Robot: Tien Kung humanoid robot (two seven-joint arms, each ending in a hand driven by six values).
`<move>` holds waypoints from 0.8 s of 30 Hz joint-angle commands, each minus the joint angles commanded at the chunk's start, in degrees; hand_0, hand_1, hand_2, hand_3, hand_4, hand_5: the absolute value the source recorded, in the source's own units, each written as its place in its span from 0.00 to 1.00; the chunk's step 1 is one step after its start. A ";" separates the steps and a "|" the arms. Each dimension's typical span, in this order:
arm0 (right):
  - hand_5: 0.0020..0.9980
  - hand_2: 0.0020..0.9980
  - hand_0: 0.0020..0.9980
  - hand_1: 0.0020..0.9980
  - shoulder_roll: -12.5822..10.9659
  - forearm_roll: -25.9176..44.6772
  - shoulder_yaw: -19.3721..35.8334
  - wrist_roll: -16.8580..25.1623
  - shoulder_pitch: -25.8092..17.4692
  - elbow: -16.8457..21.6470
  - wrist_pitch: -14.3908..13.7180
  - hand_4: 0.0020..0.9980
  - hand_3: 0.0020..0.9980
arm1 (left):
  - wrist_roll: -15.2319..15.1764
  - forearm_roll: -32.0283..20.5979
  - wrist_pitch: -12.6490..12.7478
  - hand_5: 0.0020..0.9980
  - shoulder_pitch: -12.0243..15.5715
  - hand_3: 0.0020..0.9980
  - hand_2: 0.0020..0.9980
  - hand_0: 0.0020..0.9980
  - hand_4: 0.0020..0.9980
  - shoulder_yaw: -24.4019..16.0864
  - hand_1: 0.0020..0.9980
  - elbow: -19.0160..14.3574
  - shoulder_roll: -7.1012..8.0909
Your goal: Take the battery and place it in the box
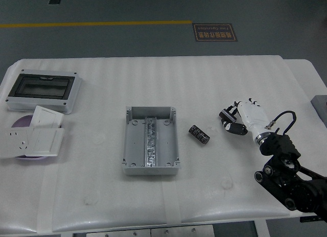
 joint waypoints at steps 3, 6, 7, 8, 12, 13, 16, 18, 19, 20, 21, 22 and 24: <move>0.18 0.44 0.98 0.62 0.01 0.12 -0.03 0.11 0.00 -0.07 0.04 0.53 0.63 | -0.01 0.01 0.00 0.02 0.00 0.61 0.58 0.65 0.64 0.01 0.65 -0.01 0.00; 0.16 0.41 0.96 0.60 0.00 0.36 -0.05 0.32 0.01 -0.11 -0.02 0.50 0.62 | -0.03 0.01 0.02 0.02 0.00 0.61 0.58 0.65 0.64 0.04 0.65 -0.01 0.00; 0.16 0.41 0.96 0.60 -0.01 0.43 -0.04 0.42 0.00 -0.07 -0.11 0.50 0.62 | -0.03 -0.01 0.02 0.02 0.00 0.61 0.58 0.65 0.64 0.04 0.65 -0.01 0.01; 0.16 0.41 0.96 0.60 -0.04 0.47 -0.03 0.55 0.00 0.03 -0.23 0.50 0.62 | -0.03 0.02 0.02 0.02 0.00 0.61 0.58 0.65 0.64 0.01 0.65 -0.01 0.01; 0.16 0.39 0.95 0.58 -0.49 0.55 0.51 0.80 -0.20 2.16 -0.55 0.49 0.62 | -0.01 0.14 0.00 0.02 -0.01 0.61 0.58 0.65 0.64 -0.09 0.65 0.00 -0.01; 0.16 0.39 0.95 0.58 -0.81 0.75 0.68 0.78 -0.30 3.36 -0.57 0.49 0.62 | -0.01 0.14 -0.01 0.02 -0.01 0.61 0.58 0.65 0.64 -0.11 0.65 -0.01 -0.01; 0.16 0.39 0.95 0.58 -1.76 2.03 0.84 0.76 -0.44 7.29 -0.56 0.49 0.62 | 0.00 0.24 -0.02 0.02 0.03 0.61 0.58 0.65 0.64 -0.20 0.65 0.00 0.00; 0.16 0.39 0.94 0.58 -2.46 4.52 0.42 1.23 -0.25 10.50 -0.75 0.49 0.61 | 0.02 0.39 -0.03 0.02 0.07 0.61 0.58 0.65 0.64 -0.34 0.65 0.02 0.03; 0.16 0.39 0.94 0.58 -2.70 5.79 0.08 1.64 -0.09 11.98 -0.88 0.49 0.61 | 0.02 0.44 -0.04 0.02 0.09 0.61 0.58 0.65 0.64 -0.39 0.65 0.02 0.04; 0.16 0.39 0.94 0.58 -2.92 7.44 -0.40 2.26 0.13 13.71 -1.05 0.49 0.61 | 0.03 0.48 -0.05 0.02 0.11 0.61 0.58 0.65 0.64 -0.43 0.65 0.02 0.05; 0.16 0.39 0.94 0.58 -3.07 9.17 -1.00 3.10 0.39 15.24 -1.20 0.49 0.61 | 0.05 0.55 -0.07 0.02 0.12 0.61 0.58 0.65 0.64 -0.49 0.65 0.02 0.06; 0.16 0.39 0.94 0.58 -3.16 11.13 -1.75 4.09 0.70 16.80 -1.38 0.49 0.61 | 0.05 0.61 -0.06 0.02 0.13 0.61 0.58 0.65 0.64 -0.55 0.65 0.03 0.06; 0.17 0.39 0.93 0.58 -3.11 15.36 -3.54 6.39 1.40 20.09 -1.58 0.49 0.61 | 0.05 0.66 -0.07 0.02 0.14 0.61 0.58 0.65 0.64 -0.61 0.65 0.03 0.08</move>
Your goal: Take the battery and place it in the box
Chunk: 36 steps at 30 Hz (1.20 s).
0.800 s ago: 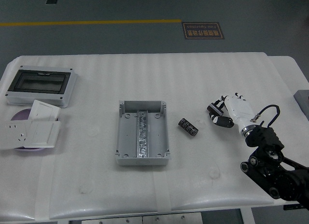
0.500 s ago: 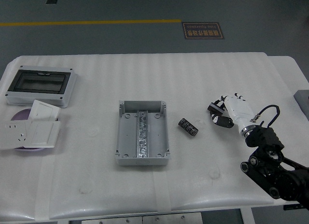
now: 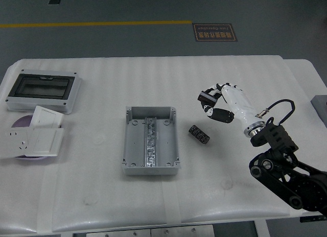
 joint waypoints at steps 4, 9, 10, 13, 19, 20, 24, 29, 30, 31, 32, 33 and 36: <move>0.17 0.39 0.93 0.58 1.03 8.67 -3.39 4.13 1.45 5.75 1.80 0.49 0.61 | 0.06 0.15 -0.07 0.02 0.09 0.61 0.58 0.65 0.64 -0.14 0.65 -0.02 -0.03; 0.18 0.43 0.93 0.59 1.73 16.67 -7.17 5.50 3.13 7.47 6.53 0.49 0.63 | 0.10 0.13 -0.13 0.02 0.13 0.61 0.58 0.65 0.64 -0.13 0.65 -0.04 -0.06; 0.18 0.43 0.93 0.59 1.81 17.78 -7.80 5.68 3.40 7.10 7.06 0.49 0.63 | 0.12 0.16 -0.15 0.02 0.13 0.61 0.58 0.65 0.64 -0.17 0.65 -0.05 -0.05; 0.21 0.64 0.95 0.70 2.32 20.38 -9.28 6.12 4.05 4.83 7.92 0.53 0.67 | 0.11 0.24 -0.24 0.02 0.10 0.61 0.58 0.65 0.64 -0.17 0.65 -0.04 -0.01; 0.39 0.80 1.00 0.81 2.93 18.39 -9.96 6.23 4.35 2.12 7.26 0.67 0.75 | 0.04 0.30 -0.40 0.02 0.12 0.61 0.58 0.65 0.64 0.03 0.65 -0.07 -0.07; 0.39 0.80 1.00 0.81 2.91 17.74 -10.08 6.20 4.40 2.03 7.05 0.67 0.75 | 0.03 0.28 -0.39 0.02 0.11 0.61 0.58 0.65 0.64 0.06 0.65 -0.07 -0.08; 0.41 0.81 1.00 0.84 2.89 15.21 -10.47 6.06 4.53 1.91 6.44 0.69 0.78 | 0.01 0.27 -0.40 0.01 0.08 0.60 0.57 0.65 0.59 0.13 0.62 -0.09 -0.11; 0.42 0.81 1.00 0.84 3.05 13.17 -10.67 5.85 4.52 1.90 6.16 0.71 0.79 | -0.01 0.22 -0.40 0.00 0.07 0.60 0.56 0.65 0.57 0.22 0.61 -0.10 -0.18; 0.42 0.81 1.00 0.84 3.05 13.09 -10.53 5.91 4.44 1.87 6.01 0.71 0.79 | -0.02 0.21 -0.40 0.00 0.06 0.60 0.56 0.65 0.57 0.24 0.61 -0.11 -0.19; 0.42 0.81 1.00 0.84 3.05 12.98 -10.33 5.96 4.33 1.85 5.85 0.71 0.79 | -0.02 0.19 -0.40 0.00 0.05 0.60 0.56 0.65 0.57 0.26 0.61 -0.11 -0.20; 0.42 0.81 1.00 0.84 3.00 12.68 -9.83 5.97 4.10 1.80 5.57 0.71 0.79 | -0.03 0.17 -0.39 0.00 0.04 0.60 0.56 0.65 0.57 0.27 0.61 -0.11 -0.20; 0.42 0.81 1.00 0.84 2.89 11.99 -8.87 5.83 3.72 1.60 5.08 0.71 0.79 | -0.03 0.19 -0.38 0.00 0.04 0.60 0.56 0.65 0.57 0.26 0.61 -0.10 -0.20; 0.42 0.81 1.00 0.84 2.29 8.86 -6.02 4.33 2.84 0.28 4.25 0.71 0.80 | -0.01 0.23 -0.41 0.00 0.07 0.59 0.56 0.65 0.56 0.23 0.59 -0.10 -0.20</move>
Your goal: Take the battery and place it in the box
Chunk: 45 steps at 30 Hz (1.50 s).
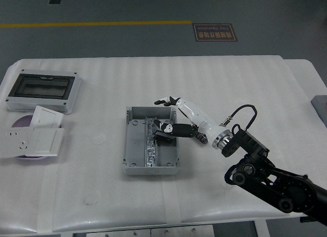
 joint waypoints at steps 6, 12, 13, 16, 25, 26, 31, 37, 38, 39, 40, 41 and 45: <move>0.42 0.79 1.00 0.83 -3.12 -7.67 2.40 -6.29 -1.86 -2.53 1.04 0.72 0.79 | -0.08 -0.42 0.14 0.00 -0.09 0.59 0.56 0.65 0.56 0.28 0.59 0.02 0.05; 0.43 0.75 1.00 0.81 -6.25 -12.39 1.30 -12.25 -3.88 1.06 2.19 0.72 0.78 | -0.14 -0.78 0.21 0.00 -0.11 0.59 0.56 0.65 0.55 0.58 0.59 0.02 0.13; 0.43 0.75 1.00 0.81 -6.62 -12.27 1.11 -12.84 -4.03 1.81 2.40 0.72 0.78 | -0.18 -0.77 0.21 0.00 -0.13 0.59 0.56 0.65 0.55 0.64 0.59 0.02 0.14; 0.43 0.75 1.00 0.81 -7.14 -11.67 0.51 -13.67 -4.11 2.80 2.63 0.72 0.78 | -0.32 -0.71 0.20 0.00 -0.18 0.59 0.56 0.65 0.55 0.79 0.59 0.04 0.21; 0.45 0.69 1.00 0.75 -7.25 -11.46 -0.80 -14.77 -4.70 1.84 3.37 0.73 0.73 | -0.59 -1.60 0.25 0.00 -0.32 0.59 0.56 0.65 0.51 1.44 0.57 0.04 0.17; 0.45 0.69 1.00 0.75 -7.14 -11.52 -0.98 -14.88 -4.68 1.58 3.45 0.73 0.73 | -0.64 -1.65 0.28 0.00 -0.33 0.59 0.56 0.65 0.51 1.47 0.57 0.05 0.18; 0.46 0.69 1.00 0.74 -6.30 -12.12 -1.58 -15.57 -4.61 -0.08 3.96 0.73 0.73 | -0.75 -3.48 0.54 0.00 -0.37 0.59 0.56 0.65 0.51 2.06 0.57 0.03 0.31; 0.46 0.68 1.00 0.74 -5.93 -12.74 -2.55 -16.52 -4.01 -0.77 4.66 0.73 0.73 | -0.82 -4.95 0.70 0.00 -0.35 0.59 0.56 0.65 0.50 2.55 0.56 -0.03 0.35; 0.46 0.68 1.00 0.74 -5.87 -12.79 -2.67 -16.60 -3.93 -0.88 4.69 0.73 0.73 | -0.84 -5.03 0.72 0.00 -0.35 0.59 0.56 0.65 0.50 2.55 0.56 -0.03 0.36; 0.46 0.68 1.00 0.74 -5.80 -12.84 -2.77 -16.64 -3.88 -1.02 4.70 0.73 0.73 | -0.85 -5.10 0.74 0.00 -0.36 0.59 0.56 0.65 0.50 2.56 0.56 -0.03 0.37; 0.46 0.68 1.00 0.74 -5.73 -12.88 -2.85 -16.67 -3.85 -1.15 4.69 0.73 0.73 | -0.87 -5.15 0.76 0.00 -0.37 0.59 0.56 0.65 0.50 2.56 0.56 -0.03 0.38; 0.47 0.68 1.00 0.74 -5.67 -12.94 -2.88 -16.67 -3.87 -1.27 4.63 0.74 0.73 | -0.90 -5.23 0.80 0.00 -0.38 0.59 0.55 0.65 0.49 2.59 0.56 -0.03 0.39; 0.47 0.68 1.00 0.74 -5.57 -13.25 -3.00 -16.54 -3.92 -1.47 4.33 0.74 0.73 | -0.98 -5.28 0.92 0.00 -0.42 0.59 0.55 0.65 0.49 2.58 0.56 -0.02 0.42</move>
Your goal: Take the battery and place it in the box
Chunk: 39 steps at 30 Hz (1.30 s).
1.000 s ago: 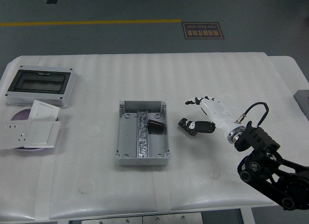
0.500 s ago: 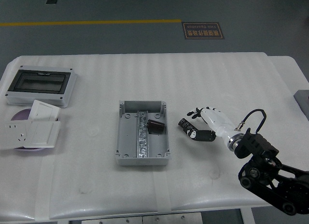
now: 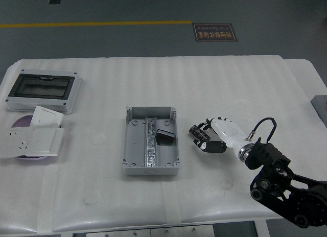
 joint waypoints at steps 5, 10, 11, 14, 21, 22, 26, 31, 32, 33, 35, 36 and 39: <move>0.47 0.66 1.00 0.74 0.02 -0.49 -0.16 0.14 0.00 -0.20 -0.32 0.74 0.72 | -0.16 -0.34 0.16 0.00 -0.15 0.59 0.55 0.65 0.49 0.28 0.56 0.01 0.02; 0.48 0.58 0.99 0.71 0.05 -1.00 -0.22 0.08 -0.04 -0.44 -0.67 0.72 0.69 | -0.76 -0.98 0.09 0.00 -0.33 0.59 0.55 0.65 0.50 0.97 0.55 0.04 0.06; 0.48 0.58 0.99 0.71 0.05 -1.10 -0.24 0.08 -0.04 -0.51 -0.70 0.72 0.69 | -0.87 -1.13 0.09 0.00 -0.36 0.59 0.55 0.65 0.50 1.10 0.55 0.03 0.06; 0.43 0.50 0.98 0.69 0.04 -1.27 -0.32 0.10 -0.05 -0.68 -0.81 0.66 0.67 | -1.06 -1.31 0.09 0.00 -0.41 0.60 0.55 0.65 0.49 1.27 0.55 0.03 0.07; 0.38 0.47 0.97 0.67 0.00 -1.84 -0.51 0.11 -0.07 -1.10 -1.11 0.64 0.66 | -1.34 -1.57 0.03 0.00 -0.56 0.59 0.55 0.65 0.49 1.61 0.55 0.02 0.09; 0.38 0.47 0.97 0.67 0.00 -1.87 -0.54 0.10 -0.06 -1.15 -1.13 0.64 0.66 | -1.39 -1.60 0.03 0.00 -0.58 0.59 0.55 0.65 0.49 1.64 0.55 0.02 0.08; 0.35 0.46 0.96 0.67 0.03 -2.07 -0.63 0.05 -0.03 -1.38 -1.25 0.62 0.66 | -1.63 -1.73 0.06 0.00 -0.68 0.60 0.55 0.65 0.48 1.79 0.55 0.03 0.07; 0.35 0.46 0.96 0.67 0.05 -2.13 -0.69 0.04 -0.02 -1.63 -1.31 0.62 0.66 | -2.04 -2.40 0.15 0.00 -0.90 0.60 0.55 0.65 0.48 2.32 0.55 0.05 0.09; 0.30 0.45 0.96 0.66 0.04 -2.15 -0.72 0.03 0.00 -1.67 -1.34 0.56 0.66 | -2.13 -2.47 0.15 0.00 -0.93 0.59 0.55 0.65 0.48 2.40 0.55 0.06 0.10; 0.30 0.45 0.96 0.66 0.04 -2.17 -0.76 0.03 0.02 -1.70 -1.38 0.56 0.66 | -2.19 -2.53 0.14 0.00 -0.96 0.59 0.55 0.65 0.48 2.45 0.55 0.06 0.10; 0.30 0.45 0.96 0.66 0.01 -2.21 -0.85 0.03 0.05 -1.79 -1.47 0.56 0.66 | -2.32 -2.60 0.12 0.00 -1.00 0.59 0.55 0.65 0.48 2.54 0.55 0.06 0.10; 0.30 0.45 0.96 0.66 0.00 -2.23 -0.87 0.03 0.05 -1.81 -1.49 0.56 0.66 | -2.36 -2.62 0.12 0.00 -1.01 0.59 0.55 0.65 0.48 2.55 0.55 0.06 0.10; 0.24 0.42 0.95 0.65 -0.06 -2.47 -0.79 0.08 0.00 -1.73 -1.66 0.50 0.66 | -2.57 -2.64 0.20 0.00 -1.07 0.59 0.55 0.64 0.48 2.57 0.55 0.08 0.08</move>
